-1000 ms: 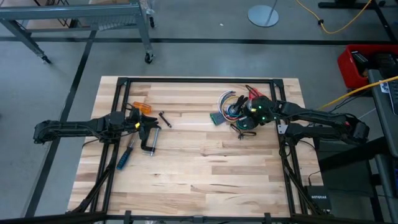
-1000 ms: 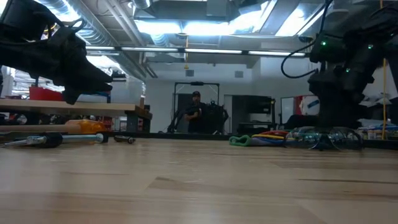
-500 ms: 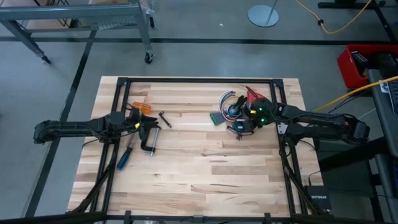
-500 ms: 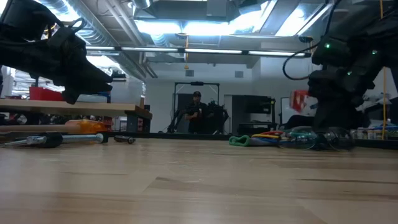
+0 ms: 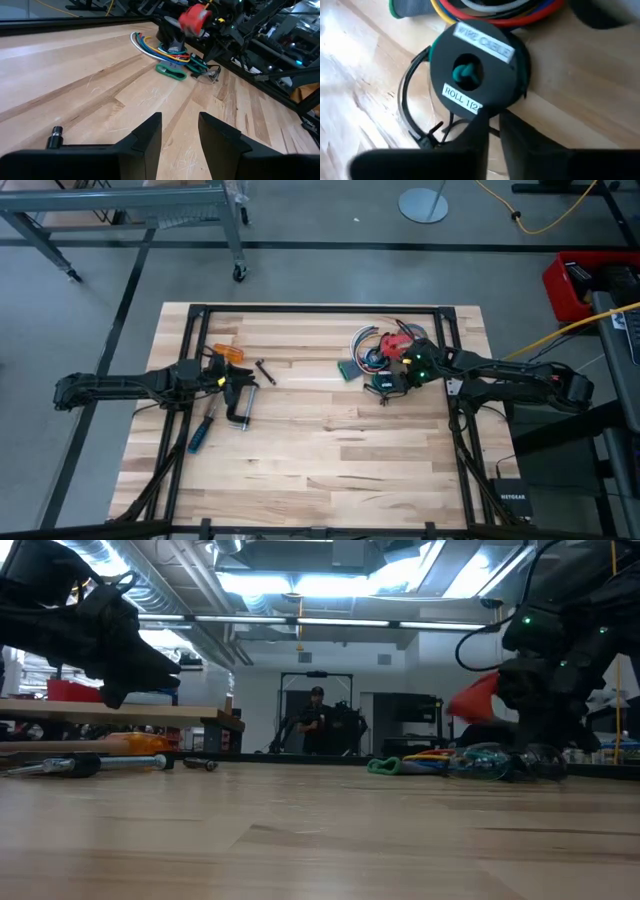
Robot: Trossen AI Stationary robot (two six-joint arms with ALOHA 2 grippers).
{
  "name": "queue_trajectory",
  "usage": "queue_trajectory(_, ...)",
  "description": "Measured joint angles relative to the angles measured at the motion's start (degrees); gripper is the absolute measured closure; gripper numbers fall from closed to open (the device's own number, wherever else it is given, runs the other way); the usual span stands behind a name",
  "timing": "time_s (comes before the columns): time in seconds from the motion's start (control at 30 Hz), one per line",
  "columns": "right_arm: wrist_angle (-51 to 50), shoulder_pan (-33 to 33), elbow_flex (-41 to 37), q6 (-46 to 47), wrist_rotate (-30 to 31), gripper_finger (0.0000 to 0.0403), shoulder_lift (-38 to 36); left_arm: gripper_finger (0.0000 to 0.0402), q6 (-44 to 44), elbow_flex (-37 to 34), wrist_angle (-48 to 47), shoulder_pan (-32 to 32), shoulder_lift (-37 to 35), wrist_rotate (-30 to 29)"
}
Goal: Coil cords
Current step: Uncoil the green wire from the spool
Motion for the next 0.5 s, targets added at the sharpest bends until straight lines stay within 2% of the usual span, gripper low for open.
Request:
queue_trajectory(0.1,0.21,-0.02,-0.02,-0.27,0.15,0.0397,0.00,0.0281,0.00,0.02,0.00,-0.02,0.27,0.00)
queue_trajectory(0.5,0.61,-0.02,-0.02,-0.69,0.04,0.0397,-0.02,0.0281,-0.03,0.01,0.00,-0.01,0.30,0.00)
